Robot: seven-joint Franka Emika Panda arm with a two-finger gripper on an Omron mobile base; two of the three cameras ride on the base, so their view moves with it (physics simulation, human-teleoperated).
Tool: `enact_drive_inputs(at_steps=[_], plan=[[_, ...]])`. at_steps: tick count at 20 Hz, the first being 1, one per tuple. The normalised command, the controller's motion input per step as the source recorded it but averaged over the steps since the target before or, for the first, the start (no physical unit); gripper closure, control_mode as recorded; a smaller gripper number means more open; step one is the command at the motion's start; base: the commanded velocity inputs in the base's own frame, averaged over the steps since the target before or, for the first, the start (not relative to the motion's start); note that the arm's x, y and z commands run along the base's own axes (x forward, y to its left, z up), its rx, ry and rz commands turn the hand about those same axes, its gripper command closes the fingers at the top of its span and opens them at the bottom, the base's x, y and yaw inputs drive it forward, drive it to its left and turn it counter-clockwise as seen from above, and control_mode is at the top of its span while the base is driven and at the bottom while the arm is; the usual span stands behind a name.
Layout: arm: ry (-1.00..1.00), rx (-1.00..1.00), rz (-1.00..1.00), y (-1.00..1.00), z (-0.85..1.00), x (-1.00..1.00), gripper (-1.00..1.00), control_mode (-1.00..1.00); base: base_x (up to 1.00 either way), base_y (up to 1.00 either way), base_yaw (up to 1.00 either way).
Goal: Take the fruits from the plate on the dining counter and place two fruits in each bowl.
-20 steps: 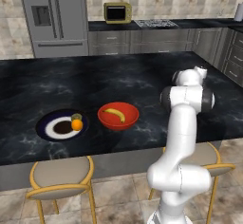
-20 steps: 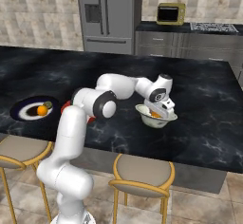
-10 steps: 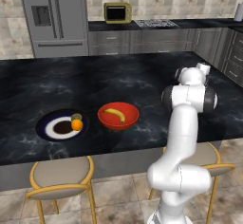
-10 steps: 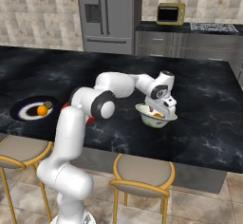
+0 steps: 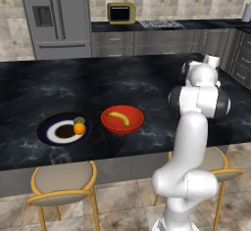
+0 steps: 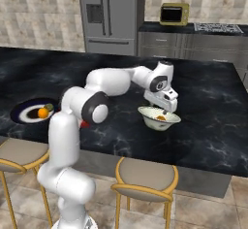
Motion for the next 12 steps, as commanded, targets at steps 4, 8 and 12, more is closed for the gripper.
enact_drive_inputs(at_steps=[4,8,12], plan=[[-0.02,-0.09,0.03,0.31,0.58,-0.57,-1.0,-1.0,0.0,0.0,0.0],[0.0,-0.06,0.02,0.66,0.43,-0.64,-1.0,-1.0,0.0,0.0,0.0],[0.0,-0.01,0.01,0.81,0.36,-0.61,-1.0,-1.0,0.0,0.0,0.0]])
